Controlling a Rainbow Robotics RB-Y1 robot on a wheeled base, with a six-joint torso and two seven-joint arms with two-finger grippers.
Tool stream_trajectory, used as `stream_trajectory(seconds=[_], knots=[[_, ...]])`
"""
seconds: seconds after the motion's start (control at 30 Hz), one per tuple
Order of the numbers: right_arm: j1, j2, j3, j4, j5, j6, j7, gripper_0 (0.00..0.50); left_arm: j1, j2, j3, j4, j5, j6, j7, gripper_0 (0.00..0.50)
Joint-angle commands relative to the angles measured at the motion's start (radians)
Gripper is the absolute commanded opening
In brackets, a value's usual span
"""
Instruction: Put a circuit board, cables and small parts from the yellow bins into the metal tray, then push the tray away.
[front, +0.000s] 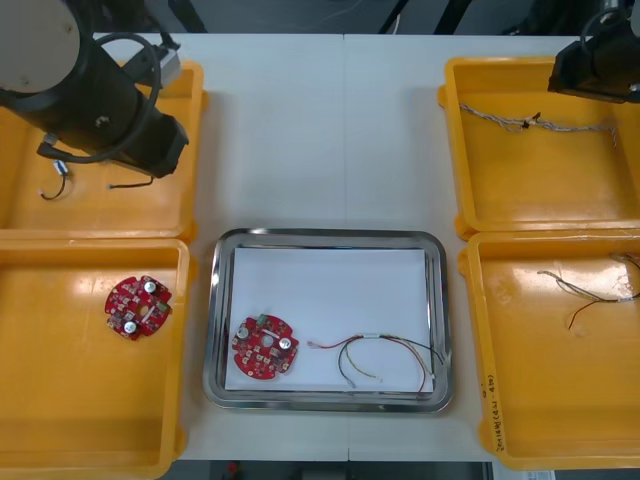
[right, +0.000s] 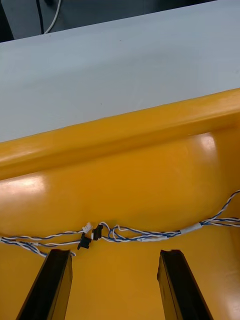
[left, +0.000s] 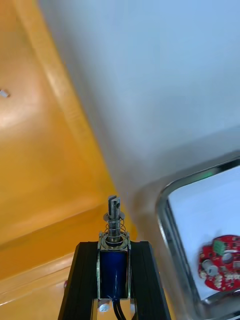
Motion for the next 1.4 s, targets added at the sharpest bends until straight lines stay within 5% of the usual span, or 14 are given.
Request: stream_trajectory(seconds=[0.03,0.67,1.4], knots=[[-0.057,0.019,0.018,0.034,0.007,-0.057,-0.044,0.5,-0.034,-0.052,-0.047,-0.103,-0.026,0.009,0.208,0.0],[-0.034,0.06,0.021,0.152,0.006,-0.247,-0.036,0.5,-0.032,-0.134,-0.434,-0.149,-0.123,0.003,0.559,0.0],[0.037,0.068,0.053,0.152,0.006,-0.324,-0.032,0.5,0.084,-0.055,-0.627,-0.077,-0.235,-0.253,0.577,0.0]])
